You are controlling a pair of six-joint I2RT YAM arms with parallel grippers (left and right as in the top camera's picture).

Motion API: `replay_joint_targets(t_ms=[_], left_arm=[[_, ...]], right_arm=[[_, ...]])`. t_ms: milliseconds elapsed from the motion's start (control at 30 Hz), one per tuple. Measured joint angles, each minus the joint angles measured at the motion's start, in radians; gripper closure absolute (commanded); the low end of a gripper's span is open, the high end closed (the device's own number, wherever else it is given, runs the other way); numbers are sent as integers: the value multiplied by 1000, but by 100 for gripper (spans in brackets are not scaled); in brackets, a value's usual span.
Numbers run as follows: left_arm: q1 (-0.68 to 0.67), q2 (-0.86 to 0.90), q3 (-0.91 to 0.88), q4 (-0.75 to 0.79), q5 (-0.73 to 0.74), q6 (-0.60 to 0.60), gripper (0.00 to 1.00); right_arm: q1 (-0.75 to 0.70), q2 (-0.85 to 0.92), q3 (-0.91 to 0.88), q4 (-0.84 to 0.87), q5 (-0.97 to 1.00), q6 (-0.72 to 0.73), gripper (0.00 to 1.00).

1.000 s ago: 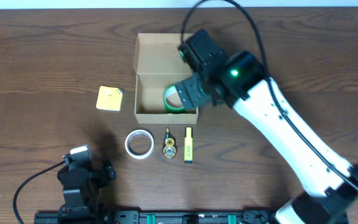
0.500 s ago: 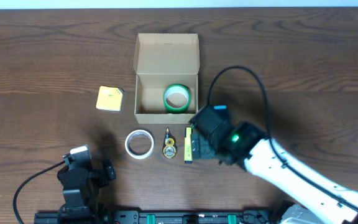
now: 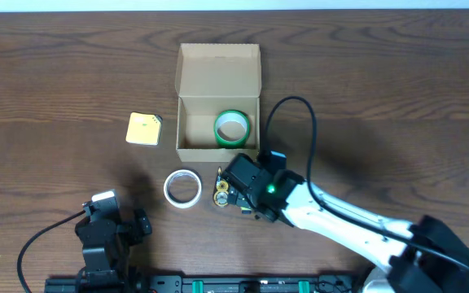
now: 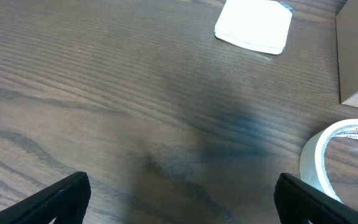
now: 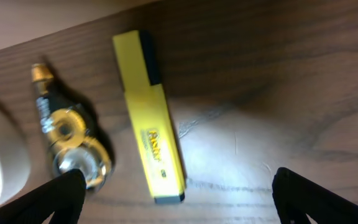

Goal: Pack container
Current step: 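Move the right gripper to the yellow highlighter and grasp it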

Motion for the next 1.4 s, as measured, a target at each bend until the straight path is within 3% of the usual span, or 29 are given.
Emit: replay_joint_targets(t_ms=[333, 567, 767, 867, 1033, 1233, 1400], left_arm=[[0, 0, 0, 0, 0, 0, 5], [0, 0, 0, 0, 0, 0, 5], [0, 0, 0, 0, 0, 0, 5], [0, 0, 0, 0, 0, 0, 5], [0, 0, 0, 0, 0, 0, 5], [0, 0, 0, 0, 0, 0, 5], [0, 0, 0, 0, 0, 0, 5]], right_arm=[[0, 114, 0, 71, 1, 45, 11], [0, 144, 0, 90, 1, 48, 22], [0, 154, 2, 86, 18, 47, 41], [0, 156, 2, 85, 25, 51, 59], [0, 159, 3, 77, 27, 46, 77], [0, 159, 7, 51, 25, 40, 80], [0, 146, 10, -77, 18, 40, 85]])
